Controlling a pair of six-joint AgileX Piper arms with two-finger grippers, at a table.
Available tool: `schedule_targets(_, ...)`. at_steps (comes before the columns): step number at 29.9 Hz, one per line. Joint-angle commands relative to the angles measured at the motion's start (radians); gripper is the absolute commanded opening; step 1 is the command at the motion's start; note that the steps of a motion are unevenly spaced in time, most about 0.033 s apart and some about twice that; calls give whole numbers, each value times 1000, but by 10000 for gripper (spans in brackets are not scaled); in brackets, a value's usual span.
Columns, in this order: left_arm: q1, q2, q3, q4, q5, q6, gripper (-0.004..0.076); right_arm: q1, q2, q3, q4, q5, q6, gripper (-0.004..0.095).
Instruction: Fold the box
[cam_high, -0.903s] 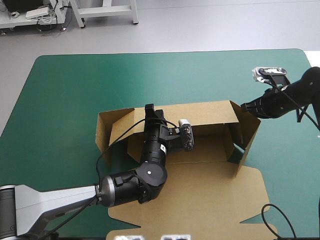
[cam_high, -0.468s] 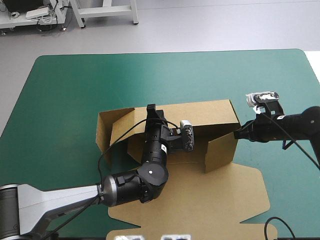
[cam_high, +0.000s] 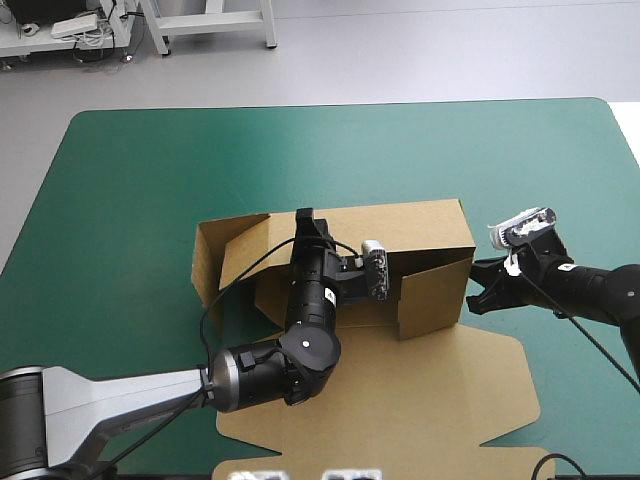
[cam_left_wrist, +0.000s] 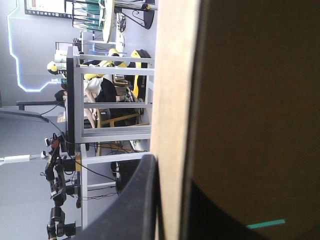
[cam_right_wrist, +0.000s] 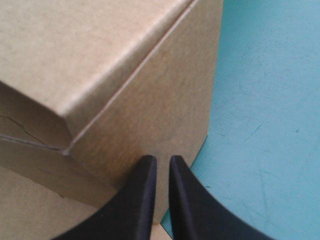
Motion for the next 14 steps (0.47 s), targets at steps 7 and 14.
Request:
schedule_targets(7,-4,-10,-7,-106,-63,-18,-8,0,-51,-23,-83,151,-15,427)
schedule_targets(14,-4,-10,-7,-68,-68,-18,-8,0,-62,-23,-41,34,-45,427)
